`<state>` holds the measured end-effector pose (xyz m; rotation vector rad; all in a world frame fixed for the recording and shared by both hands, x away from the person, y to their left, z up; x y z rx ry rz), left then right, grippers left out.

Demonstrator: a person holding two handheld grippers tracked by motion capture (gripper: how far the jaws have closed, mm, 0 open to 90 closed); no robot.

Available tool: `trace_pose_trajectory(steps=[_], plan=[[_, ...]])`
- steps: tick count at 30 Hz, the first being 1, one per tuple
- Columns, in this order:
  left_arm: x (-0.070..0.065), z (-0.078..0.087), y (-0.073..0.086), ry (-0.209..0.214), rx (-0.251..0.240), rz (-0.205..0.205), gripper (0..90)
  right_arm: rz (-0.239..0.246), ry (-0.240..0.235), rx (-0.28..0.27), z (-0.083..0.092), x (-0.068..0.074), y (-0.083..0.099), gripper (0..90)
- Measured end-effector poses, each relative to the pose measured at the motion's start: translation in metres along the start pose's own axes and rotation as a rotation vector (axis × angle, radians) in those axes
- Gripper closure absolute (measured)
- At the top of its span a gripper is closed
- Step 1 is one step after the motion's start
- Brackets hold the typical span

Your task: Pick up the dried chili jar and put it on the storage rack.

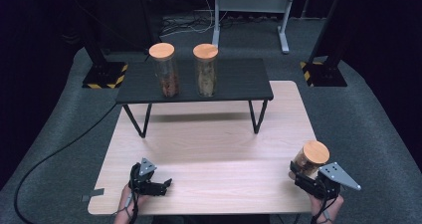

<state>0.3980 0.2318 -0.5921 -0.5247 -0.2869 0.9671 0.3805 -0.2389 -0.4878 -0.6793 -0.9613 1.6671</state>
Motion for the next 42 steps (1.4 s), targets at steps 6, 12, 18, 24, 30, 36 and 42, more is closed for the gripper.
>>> trace_pose_trajectory(steps=[6,12,18,24,30,36,42], plan=[[0.000,0.000,0.000,0.000,0.000,0.000,3.4,0.009,-0.006,0.000,0.001,0.001,-0.009,24.4],[0.000,0.000,0.000,0.001,0.000,-0.002,3.4,0.022,-0.007,-0.007,0.002,0.005,-0.020,24.4],[0.000,0.000,0.000,0.001,0.000,-0.001,3.4,0.042,-0.020,-0.004,-0.002,0.009,-0.027,24.4],[0.000,0.000,0.000,0.002,0.000,-0.003,3.4,0.062,-0.019,0.002,-0.004,0.013,-0.033,24.4],[0.000,0.000,0.000,0.001,0.002,-0.005,3.4,0.075,-0.029,-0.009,-0.002,0.017,-0.043,24.4],[0.000,0.000,0.000,0.002,0.001,-0.005,3.4,0.089,-0.036,-0.011,-0.003,0.022,-0.050,24.4],[0.000,0.000,0.000,0.001,0.001,-0.005,3.5,0.088,-0.042,-0.020,-0.002,0.023,-0.056,24.5]])
Point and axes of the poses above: each handheld gripper's, and its own axes: z roughly backward along the jaws, y roughly out of its underside, x roughly to its left, the point moved 9 cm from there along -z, roughly forward along the jaws, and after that the axes turned 13 degrees about x, right-handed, at the moved point
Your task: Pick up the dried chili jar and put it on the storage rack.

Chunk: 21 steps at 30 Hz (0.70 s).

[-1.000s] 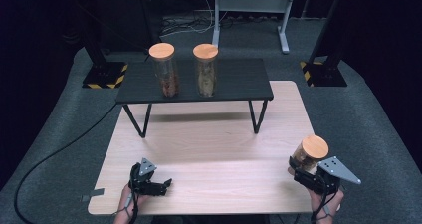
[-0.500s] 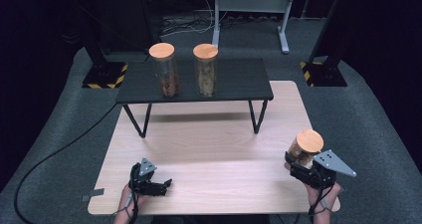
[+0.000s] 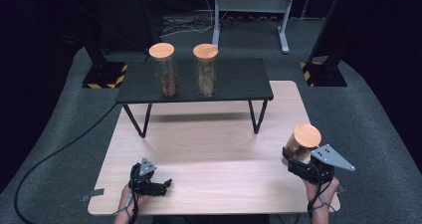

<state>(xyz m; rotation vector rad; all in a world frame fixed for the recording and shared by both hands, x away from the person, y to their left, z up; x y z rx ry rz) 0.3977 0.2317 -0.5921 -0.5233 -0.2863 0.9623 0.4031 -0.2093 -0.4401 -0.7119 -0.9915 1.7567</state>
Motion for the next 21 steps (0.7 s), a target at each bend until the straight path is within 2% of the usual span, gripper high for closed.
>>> trace_pose_trajectory(steps=[13,21], plan=[[0.000,0.000,0.000,0.001,-0.001,0.002,3.5,-0.003,-0.009,0.004,-0.001,-0.002,-0.009,24.4],[0.000,0.000,0.000,0.000,0.000,0.001,3.4,0.016,-0.014,0.000,-0.002,0.001,-0.019,24.4]])
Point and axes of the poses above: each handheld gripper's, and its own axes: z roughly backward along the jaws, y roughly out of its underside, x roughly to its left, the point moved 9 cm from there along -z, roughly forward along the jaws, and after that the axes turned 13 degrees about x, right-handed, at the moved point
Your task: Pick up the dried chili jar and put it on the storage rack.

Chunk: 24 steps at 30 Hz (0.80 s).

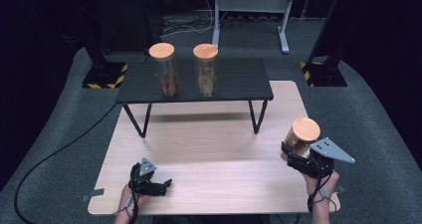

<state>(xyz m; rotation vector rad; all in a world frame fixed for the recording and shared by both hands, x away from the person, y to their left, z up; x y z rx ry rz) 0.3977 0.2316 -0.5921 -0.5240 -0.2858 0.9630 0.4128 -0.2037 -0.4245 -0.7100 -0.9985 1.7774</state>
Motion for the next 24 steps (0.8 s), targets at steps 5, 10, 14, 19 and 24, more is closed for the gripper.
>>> trace_pose_trajectory(steps=[5,10,14,19,24], plan=[[0.000,0.000,0.000,0.000,-0.001,0.001,3.5,0.006,-0.001,-0.004,0.000,0.002,-0.007,24.4],[0.000,0.000,0.000,0.001,-0.001,0.001,3.5,0.012,-0.002,0.000,-0.001,0.002,-0.013,24.4],[0.000,0.000,0.000,0.001,-0.001,0.001,3.4,0.011,-0.005,-0.001,-0.003,0.003,-0.017,24.4],[0.000,0.000,0.000,0.001,-0.001,0.001,3.4,0.009,-0.010,-0.004,-0.004,0.003,-0.022,24.4],[0.000,0.000,0.000,0.002,-0.001,0.001,3.4,0.015,-0.012,0.000,-0.006,0.003,-0.027,24.4]])
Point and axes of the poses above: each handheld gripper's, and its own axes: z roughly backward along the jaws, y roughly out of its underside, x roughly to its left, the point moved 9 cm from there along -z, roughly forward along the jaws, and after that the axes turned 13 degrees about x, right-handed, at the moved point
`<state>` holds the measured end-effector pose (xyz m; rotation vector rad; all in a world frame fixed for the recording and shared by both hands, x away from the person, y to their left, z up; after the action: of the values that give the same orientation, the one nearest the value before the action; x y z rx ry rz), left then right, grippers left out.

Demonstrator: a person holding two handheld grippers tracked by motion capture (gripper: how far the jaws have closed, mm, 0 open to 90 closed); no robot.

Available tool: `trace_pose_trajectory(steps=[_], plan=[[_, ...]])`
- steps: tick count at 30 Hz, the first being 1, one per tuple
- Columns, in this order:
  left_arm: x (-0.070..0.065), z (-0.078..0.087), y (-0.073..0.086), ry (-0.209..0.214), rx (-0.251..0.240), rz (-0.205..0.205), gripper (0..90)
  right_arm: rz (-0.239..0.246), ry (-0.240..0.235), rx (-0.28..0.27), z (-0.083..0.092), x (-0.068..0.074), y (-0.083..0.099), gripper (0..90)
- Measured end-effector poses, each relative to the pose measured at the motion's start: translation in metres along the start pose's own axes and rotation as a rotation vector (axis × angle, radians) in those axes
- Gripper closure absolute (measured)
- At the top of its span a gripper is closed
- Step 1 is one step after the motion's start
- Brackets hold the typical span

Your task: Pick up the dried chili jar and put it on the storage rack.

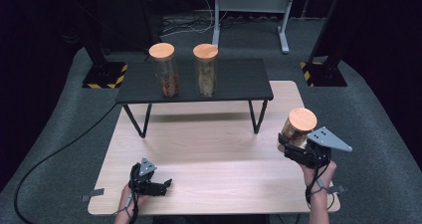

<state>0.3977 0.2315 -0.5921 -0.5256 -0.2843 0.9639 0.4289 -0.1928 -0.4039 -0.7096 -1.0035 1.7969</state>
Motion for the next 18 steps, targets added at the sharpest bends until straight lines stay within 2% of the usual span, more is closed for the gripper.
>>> trace_pose_trajectory(steps=[15,18], plan=[[0.000,0.000,0.000,0.000,-0.001,0.000,3.4,0.023,-0.001,-0.005,-0.005,0.004,-0.013,24.4],[0.000,0.000,0.000,0.001,-0.001,0.001,3.4,0.016,-0.009,-0.009,-0.007,0.005,-0.014,24.4]])
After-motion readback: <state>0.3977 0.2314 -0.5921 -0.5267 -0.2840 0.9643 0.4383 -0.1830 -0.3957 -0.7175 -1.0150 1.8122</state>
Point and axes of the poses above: each handheld gripper's, and its own axes: z roughly backward along the jaws, y roughly out of its underside, x roughly to its left, the point moved 9 cm from there along -z, roughly forward along the jaws, and after that the axes turned 13 degrees about x, right-handed, at the moved point
